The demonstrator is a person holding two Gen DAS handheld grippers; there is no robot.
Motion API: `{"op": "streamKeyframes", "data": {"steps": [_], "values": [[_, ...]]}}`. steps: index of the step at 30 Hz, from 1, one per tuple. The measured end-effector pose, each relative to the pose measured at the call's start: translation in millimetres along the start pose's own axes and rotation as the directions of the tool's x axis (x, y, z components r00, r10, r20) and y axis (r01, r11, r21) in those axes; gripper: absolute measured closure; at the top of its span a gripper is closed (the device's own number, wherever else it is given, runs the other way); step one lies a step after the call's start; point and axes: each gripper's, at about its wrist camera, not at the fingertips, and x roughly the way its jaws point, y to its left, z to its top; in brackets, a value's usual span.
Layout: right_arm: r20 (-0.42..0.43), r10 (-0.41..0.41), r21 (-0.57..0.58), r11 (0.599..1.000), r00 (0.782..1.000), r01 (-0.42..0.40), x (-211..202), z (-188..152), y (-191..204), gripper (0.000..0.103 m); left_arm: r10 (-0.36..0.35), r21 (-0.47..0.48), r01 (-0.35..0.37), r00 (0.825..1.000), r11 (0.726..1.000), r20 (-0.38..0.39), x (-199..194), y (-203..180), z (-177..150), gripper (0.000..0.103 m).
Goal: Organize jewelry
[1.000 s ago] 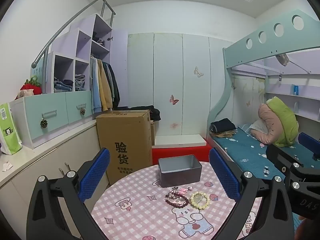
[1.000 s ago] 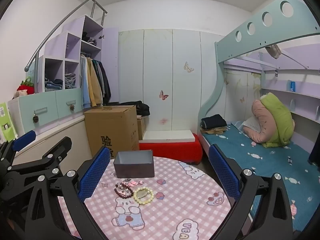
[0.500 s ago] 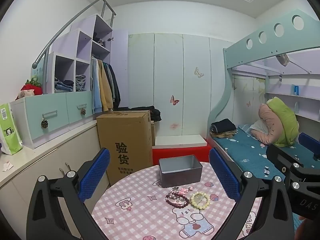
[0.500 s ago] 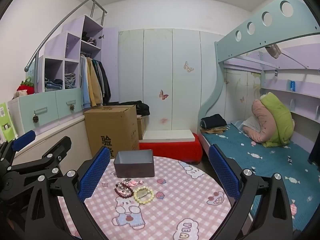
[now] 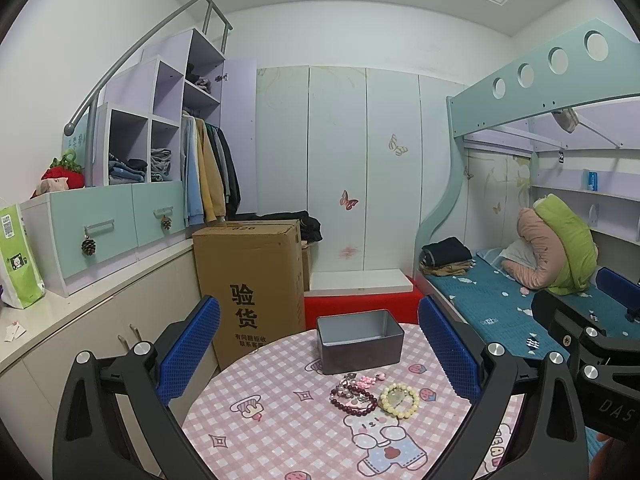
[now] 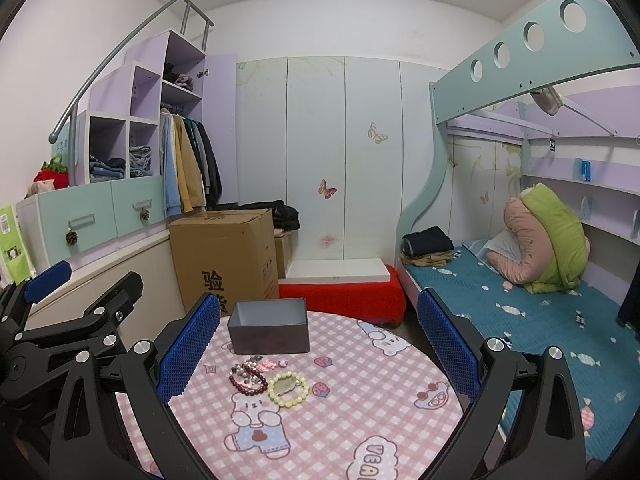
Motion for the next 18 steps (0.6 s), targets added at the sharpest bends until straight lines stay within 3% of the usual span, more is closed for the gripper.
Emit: {"op": "streamKeyframes", "data": {"steps": [18], "values": [[-0.002,0.000,0.001,1.000,1.000,0.000,0.7,-0.3,1.8,0.007,-0.001,-0.001,0.001,1.000,1.000,-0.001,0.3,0.5,0.1,0.007]]}}
